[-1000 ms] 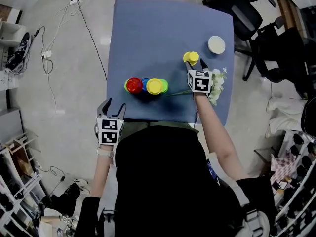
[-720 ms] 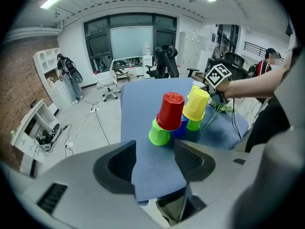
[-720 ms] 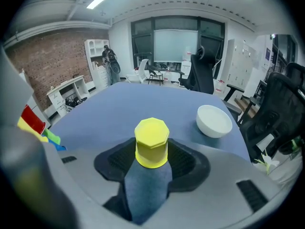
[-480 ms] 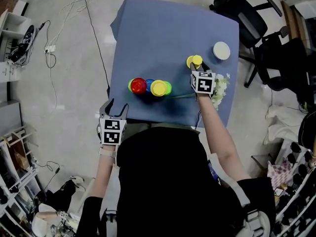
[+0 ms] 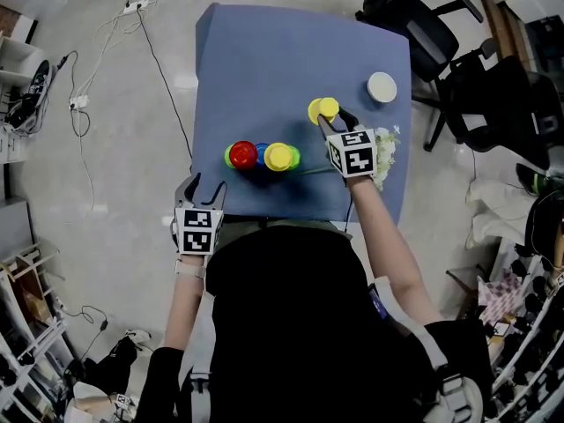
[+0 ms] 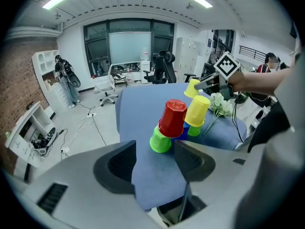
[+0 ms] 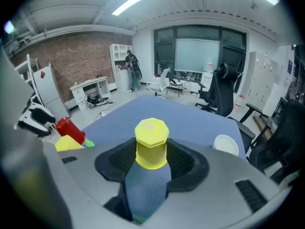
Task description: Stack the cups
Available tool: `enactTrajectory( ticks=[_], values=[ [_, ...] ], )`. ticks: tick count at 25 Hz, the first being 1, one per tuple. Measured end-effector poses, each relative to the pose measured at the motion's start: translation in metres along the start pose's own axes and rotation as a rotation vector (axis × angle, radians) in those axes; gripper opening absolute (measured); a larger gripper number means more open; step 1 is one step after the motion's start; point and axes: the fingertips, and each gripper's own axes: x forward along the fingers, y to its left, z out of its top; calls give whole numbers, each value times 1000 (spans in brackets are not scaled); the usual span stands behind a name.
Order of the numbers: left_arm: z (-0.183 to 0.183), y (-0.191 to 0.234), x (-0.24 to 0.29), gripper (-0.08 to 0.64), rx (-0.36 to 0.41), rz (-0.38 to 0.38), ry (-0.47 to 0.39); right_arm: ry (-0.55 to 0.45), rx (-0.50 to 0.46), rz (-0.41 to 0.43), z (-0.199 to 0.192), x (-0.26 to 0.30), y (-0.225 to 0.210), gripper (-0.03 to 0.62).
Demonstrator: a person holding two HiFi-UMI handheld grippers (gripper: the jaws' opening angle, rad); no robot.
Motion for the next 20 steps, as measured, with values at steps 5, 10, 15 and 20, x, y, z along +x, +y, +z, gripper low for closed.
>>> enactTrajectory(
  ticks=[5, 10, 15, 20],
  values=[
    [3, 2, -1, 258, 15, -33, -19, -34, -35, 75, 25, -31, 39, 207],
    [8, 3, 3, 256, 34, -66, -39, -55, -76, 126, 43, -57, 75, 207],
    [9, 8, 6, 256, 43, -91, -50, -56, -120, 178, 50, -67, 117, 207],
    [10, 8, 6, 258, 48, -108, -61, -43, -177, 217, 47, -73, 151, 207]
  ],
)
